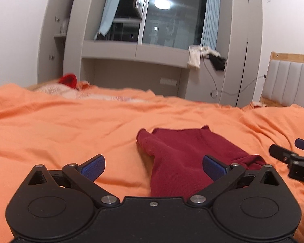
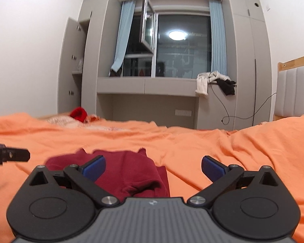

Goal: Fold small clothes

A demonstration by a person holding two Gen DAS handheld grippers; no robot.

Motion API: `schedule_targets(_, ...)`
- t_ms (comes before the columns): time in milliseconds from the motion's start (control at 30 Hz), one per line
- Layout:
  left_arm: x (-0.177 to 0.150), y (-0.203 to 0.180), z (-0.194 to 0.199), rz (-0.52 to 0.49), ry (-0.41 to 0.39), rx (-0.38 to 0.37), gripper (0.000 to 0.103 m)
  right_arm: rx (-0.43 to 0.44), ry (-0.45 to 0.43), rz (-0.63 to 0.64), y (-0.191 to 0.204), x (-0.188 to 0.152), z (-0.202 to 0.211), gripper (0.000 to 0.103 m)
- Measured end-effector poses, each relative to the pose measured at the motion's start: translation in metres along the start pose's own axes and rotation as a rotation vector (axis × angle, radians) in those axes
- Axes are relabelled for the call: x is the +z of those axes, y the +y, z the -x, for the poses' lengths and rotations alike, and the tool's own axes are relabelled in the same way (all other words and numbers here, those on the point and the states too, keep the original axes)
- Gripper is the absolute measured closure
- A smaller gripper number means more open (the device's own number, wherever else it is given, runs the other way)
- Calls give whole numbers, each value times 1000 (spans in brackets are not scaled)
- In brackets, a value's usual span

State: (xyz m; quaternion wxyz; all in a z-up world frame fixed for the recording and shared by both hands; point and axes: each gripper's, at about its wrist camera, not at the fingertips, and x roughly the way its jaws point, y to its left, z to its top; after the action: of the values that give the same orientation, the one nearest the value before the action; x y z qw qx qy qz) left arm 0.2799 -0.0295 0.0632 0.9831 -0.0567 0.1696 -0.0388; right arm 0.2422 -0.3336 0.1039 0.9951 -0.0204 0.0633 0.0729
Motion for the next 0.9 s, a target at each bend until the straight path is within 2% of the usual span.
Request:
schedule_targets(200,-18,-2,49,-27,-74,11,1,10,-61,-23,5,-1,46,0)
schedule_targets(467,-47,-8,99,-74,-140,50,1,8,-95,34,20,-20,101,0)
schedule_targets(567,-58,-10,115,-85,-147,65,1,11,-83,27,23,-27,117,0)
schedule_targets(900,-88,-17,154,-100,-123,49,1,10,-38,-45,22,-45,159,0)
